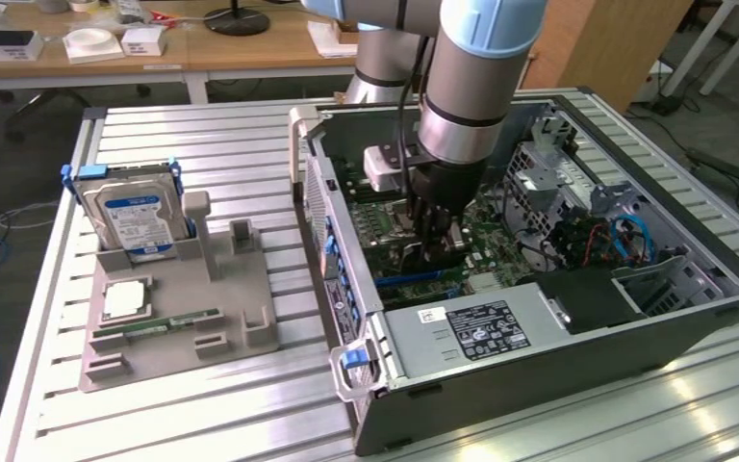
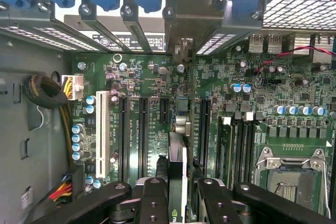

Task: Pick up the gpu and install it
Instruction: 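Insert the gpu into the slot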

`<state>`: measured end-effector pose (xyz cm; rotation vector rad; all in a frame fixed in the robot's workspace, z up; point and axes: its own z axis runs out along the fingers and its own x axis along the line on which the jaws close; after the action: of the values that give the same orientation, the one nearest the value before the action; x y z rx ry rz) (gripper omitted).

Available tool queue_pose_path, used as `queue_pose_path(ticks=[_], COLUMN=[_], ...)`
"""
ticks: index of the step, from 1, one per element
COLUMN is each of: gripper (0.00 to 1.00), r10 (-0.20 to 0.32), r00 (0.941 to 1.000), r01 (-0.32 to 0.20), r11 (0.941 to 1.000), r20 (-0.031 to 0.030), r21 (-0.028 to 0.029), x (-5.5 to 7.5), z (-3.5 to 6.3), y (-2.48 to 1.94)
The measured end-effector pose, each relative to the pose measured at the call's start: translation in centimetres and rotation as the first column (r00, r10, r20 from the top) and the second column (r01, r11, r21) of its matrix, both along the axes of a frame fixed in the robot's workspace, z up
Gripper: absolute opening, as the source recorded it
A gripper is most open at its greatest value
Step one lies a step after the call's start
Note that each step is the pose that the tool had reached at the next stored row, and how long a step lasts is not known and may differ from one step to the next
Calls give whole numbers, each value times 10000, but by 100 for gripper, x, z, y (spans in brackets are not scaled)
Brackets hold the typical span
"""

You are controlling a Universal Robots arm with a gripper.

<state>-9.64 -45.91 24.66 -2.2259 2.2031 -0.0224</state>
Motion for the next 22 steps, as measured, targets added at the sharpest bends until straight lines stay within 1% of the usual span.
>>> queue_pose_path(ticks=[8, 15, 22], gripper=[27, 27, 27], r10=[-2, -2, 0], r00=[10000, 10000, 10000], r01=[2, 2, 0], r11=[10000, 10000, 10000], r20=[1, -1, 2], r21=[4, 1, 13], x=[-2, -3, -16], z=[-30, -33, -51], y=[0, 0, 7])
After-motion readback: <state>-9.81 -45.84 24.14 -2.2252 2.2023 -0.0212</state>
